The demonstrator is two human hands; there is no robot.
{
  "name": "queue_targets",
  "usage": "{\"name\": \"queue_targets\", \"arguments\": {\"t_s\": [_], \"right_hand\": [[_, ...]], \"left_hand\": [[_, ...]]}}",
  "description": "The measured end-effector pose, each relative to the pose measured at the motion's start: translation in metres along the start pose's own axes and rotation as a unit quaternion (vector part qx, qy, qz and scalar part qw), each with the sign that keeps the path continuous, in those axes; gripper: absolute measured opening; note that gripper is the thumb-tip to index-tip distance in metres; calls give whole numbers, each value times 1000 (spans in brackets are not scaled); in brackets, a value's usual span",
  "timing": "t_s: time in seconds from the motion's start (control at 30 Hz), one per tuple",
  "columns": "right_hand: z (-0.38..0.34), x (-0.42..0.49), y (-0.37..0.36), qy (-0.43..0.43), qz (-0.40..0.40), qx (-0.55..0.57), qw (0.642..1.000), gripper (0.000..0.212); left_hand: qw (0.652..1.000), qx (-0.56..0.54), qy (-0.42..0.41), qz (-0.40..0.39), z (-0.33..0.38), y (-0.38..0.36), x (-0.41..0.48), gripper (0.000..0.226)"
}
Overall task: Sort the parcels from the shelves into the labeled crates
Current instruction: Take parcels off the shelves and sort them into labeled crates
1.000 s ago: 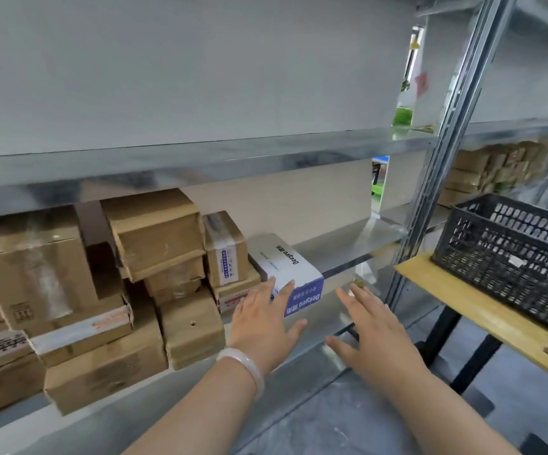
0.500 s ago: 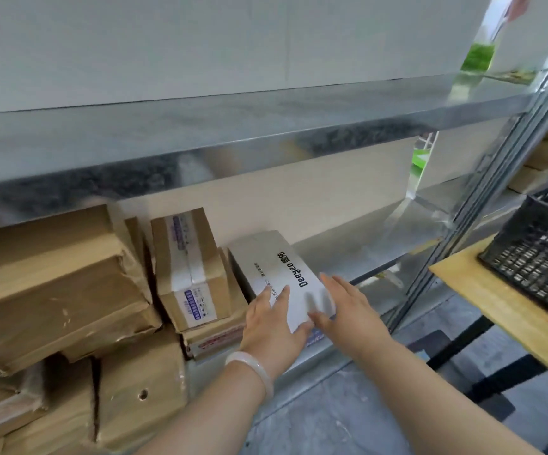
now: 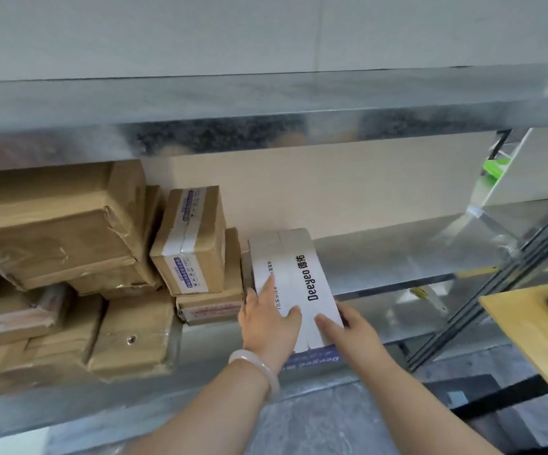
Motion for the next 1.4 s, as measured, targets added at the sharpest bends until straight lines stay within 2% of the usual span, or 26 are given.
{"name": "queue_targets", "arguments": {"t_s": [0.1, 0.2, 0.27, 0.4, 0.5, 0.57, 0.63, 0.67, 0.73, 0.83, 0.97, 1.07, 1.13, 1.23, 1.27, 1.4], "right_hand": [[-1, -35, 18, 46, 11, 30, 998, 29], [-5, -67, 38, 77, -29, 31, 996, 47], [-8, -84, 49, 101, -52, 36, 993, 55], [-25, -119, 64, 220, -48, -36, 974, 69], [-40, -138, 69, 285, -71, -48, 955, 62], [-51, -141, 73, 289, -67, 0, 955, 51], [-59, -139, 74, 245, -59, 74, 965, 54], [-63, -139, 71, 218, -81, 94, 968, 58], [-73, -146, 57, 195, -170, 116, 959, 54], [-92, -171, 25, 244, -264, 135, 923, 51], [-110, -196, -18, 350, -249, 5, 903, 69], [-121, -216, -60, 401, -261, -93, 873, 83], [-130, -237, -94, 429, -282, -122, 849, 86], [-146, -273, -149, 441, -316, -152, 826, 84], [-152, -285, -168, 451, -321, -164, 816, 84], [-181, -330, -244, 495, -366, -200, 762, 71]], "left_hand": [[999, -12, -2, 43, 2, -7, -29, 74], [998, -47, -10, 51, 4, -12, -62, 85], [996, -78, -3, 37, 6, -14, -84, 98], [996, -86, 36, -3, 8, -14, -126, 133], [986, -163, 23, -18, 4, -3, -149, 138], [968, -251, 14, -21, -4, 11, -162, 129], [933, -357, 0, -43, -14, 22, -172, 113], [919, -390, -13, -58, -18, 26, -178, 101], [913, -398, -45, -82, -26, 36, -190, 78], [903, -415, -71, -86, -45, 56, -207, 45], [891, -452, -44, 13, -91, 101, -221, 31], [910, -395, -55, 115, -126, 144, -236, 27], [915, -368, -75, 150, -149, 172, -248, 36], [914, -372, -59, 148, -191, 211, -266, 92], [912, -381, -68, 138, -206, 224, -271, 99], [881, -444, -51, 157, -275, 285, -299, 100]]}}
Point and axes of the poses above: each hand's wrist, its own x-axis towards the middle knuckle, its own y-axis out of the back of the hand, z = x × y, the point moved 4 cm from there along x, towards the middle knuckle, and after that the axes turned 12 degrees about y, right-handed, at the moved point
